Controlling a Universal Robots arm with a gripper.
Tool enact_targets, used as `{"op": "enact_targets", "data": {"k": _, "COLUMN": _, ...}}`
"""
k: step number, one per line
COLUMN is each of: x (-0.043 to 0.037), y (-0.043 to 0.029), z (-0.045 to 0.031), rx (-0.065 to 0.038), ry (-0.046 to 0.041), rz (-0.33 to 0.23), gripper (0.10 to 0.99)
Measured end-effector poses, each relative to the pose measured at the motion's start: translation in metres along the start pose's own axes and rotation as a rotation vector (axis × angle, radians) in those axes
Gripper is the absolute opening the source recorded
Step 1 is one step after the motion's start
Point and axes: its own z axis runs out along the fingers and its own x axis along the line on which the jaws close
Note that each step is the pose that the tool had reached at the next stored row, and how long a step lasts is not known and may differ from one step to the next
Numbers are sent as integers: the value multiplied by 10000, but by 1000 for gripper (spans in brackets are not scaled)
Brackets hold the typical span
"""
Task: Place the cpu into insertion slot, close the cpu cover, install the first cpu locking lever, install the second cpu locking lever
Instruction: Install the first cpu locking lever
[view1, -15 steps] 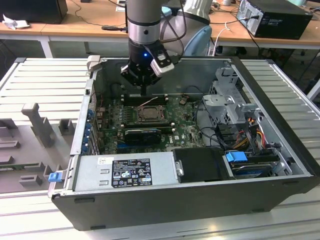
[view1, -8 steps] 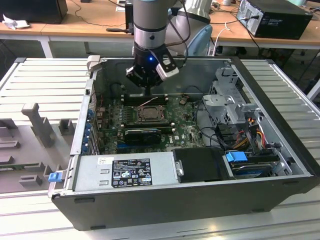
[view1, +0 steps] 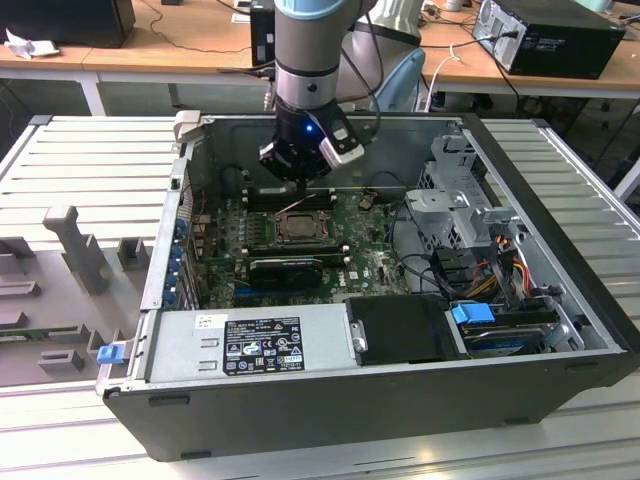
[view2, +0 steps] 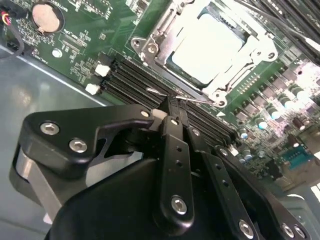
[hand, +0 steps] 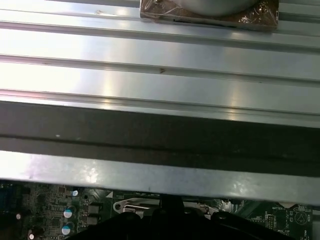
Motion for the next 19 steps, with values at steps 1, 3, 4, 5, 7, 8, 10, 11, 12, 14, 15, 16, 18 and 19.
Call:
{"op": "enact_targets", "data": {"k": 1, "x": -12, "y": 0, "z": 10, "rx": 0, "ry": 0, "rz": 1, "gripper": 106}}
{"op": "enact_targets", "data": {"k": 3, "x": -37, "y": -1, "z": 31, "rx": 0, "ry": 1, "rz": -6, "gripper": 106}}
{"op": "enact_targets", "data": {"k": 4, "x": -48, "y": -3, "z": 40, "rx": 0, "ry": 1, "rz": -14, "gripper": 106}}
{"op": "enact_targets", "data": {"k": 5, "x": -57, "y": -4, "z": 47, "rx": 0, "ry": 2, "rz": -19, "gripper": 106}}
{"op": "enact_targets", "data": {"k": 7, "x": -77, "y": -9, "z": 78, "rx": 0, "ry": 4, "rz": -42, "gripper": 106}}
{"op": "enact_targets", "data": {"k": 8, "x": -79, "y": -11, "z": 96, "rx": -1, "ry": 3, "rz": -52, "gripper": 106}}
{"op": "enact_targets", "data": {"k": 10, "x": -92, "y": -14, "z": 120, "rx": -1, "ry": 6, "rz": -75, "gripper": 106}}
{"op": "enact_targets", "data": {"k": 11, "x": -100, "y": -16, "z": 129, "rx": 0, "ry": 7, "rz": -84, "gripper": 106}}
{"op": "enact_targets", "data": {"k": 12, "x": -108, "y": -17, "z": 140, "rx": 0, "ry": 8, "rz": -94, "gripper": 106}}
{"op": "enact_targets", "data": {"k": 14, "x": -116, "y": -20, "z": 162, "rx": 0, "ry": 9, "rz": -110, "gripper": 106}}
{"op": "enact_targets", "data": {"k": 15, "x": -118, "y": -21, "z": 173, "rx": -1, "ry": 10, "rz": -115, "gripper": 106}}
{"op": "enact_targets", "data": {"k": 16, "x": -120, "y": -23, "z": 185, "rx": 0, "ry": 11, "rz": -122, "gripper": 106}}
{"op": "enact_targets", "data": {"k": 18, "x": -124, "y": -26, "z": 217, "rx": -1, "ry": 12, "rz": -139, "gripper": 106}}
{"op": "enact_targets", "data": {"k": 19, "x": -125, "y": -27, "z": 226, "rx": -1, "ry": 13, "rz": -145, "gripper": 106}}
